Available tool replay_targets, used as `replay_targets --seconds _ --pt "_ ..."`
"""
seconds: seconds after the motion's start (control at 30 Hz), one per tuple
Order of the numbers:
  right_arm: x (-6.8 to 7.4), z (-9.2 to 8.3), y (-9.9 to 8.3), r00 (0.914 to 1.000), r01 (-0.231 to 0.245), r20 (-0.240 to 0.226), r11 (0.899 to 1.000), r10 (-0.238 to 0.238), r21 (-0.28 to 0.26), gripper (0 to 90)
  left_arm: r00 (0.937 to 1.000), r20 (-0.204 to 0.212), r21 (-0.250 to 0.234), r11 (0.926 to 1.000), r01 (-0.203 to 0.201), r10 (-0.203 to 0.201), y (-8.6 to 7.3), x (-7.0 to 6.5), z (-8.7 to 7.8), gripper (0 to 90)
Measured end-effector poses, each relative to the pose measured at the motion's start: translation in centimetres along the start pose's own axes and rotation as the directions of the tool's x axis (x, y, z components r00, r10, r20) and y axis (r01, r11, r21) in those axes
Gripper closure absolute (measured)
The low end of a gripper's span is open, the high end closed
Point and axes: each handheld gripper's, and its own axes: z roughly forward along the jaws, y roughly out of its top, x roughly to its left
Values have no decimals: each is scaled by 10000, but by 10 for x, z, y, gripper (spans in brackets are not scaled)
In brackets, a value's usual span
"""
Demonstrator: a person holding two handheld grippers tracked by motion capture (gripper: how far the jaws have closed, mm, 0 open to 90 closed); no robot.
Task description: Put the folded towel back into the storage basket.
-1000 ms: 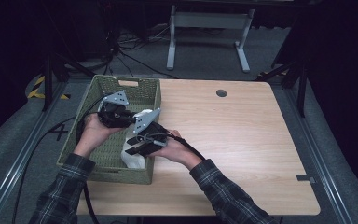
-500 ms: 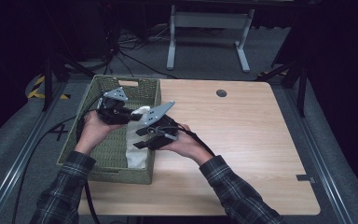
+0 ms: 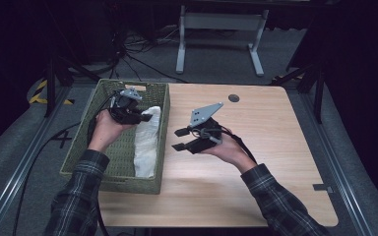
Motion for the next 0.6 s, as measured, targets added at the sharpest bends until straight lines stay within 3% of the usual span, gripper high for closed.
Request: replay_targets --seconds 0.07,0.17,0.33,0.6 --pt "-1 -4 -4 10000 -70 14 10000 70 -11 488 9999 -152 18 10000 -12 12 0 1 1 762" --pt "-5 -18 -19 9997 -170 186 9998 171 -41 488 9979 -546 -16 9994 356 -356 -1 5 3 644" --pt "-11 -37 -39 9979 -498 402 9987 501 -85 483 9904 -985 -380 9949 936 -969 -1 8 -3 521" --pt "-18 -57 -69 9921 -1053 693 9944 1050 -4 451 9864 -864 -1015 9862 1309 -1398 7 -3 -7 405"
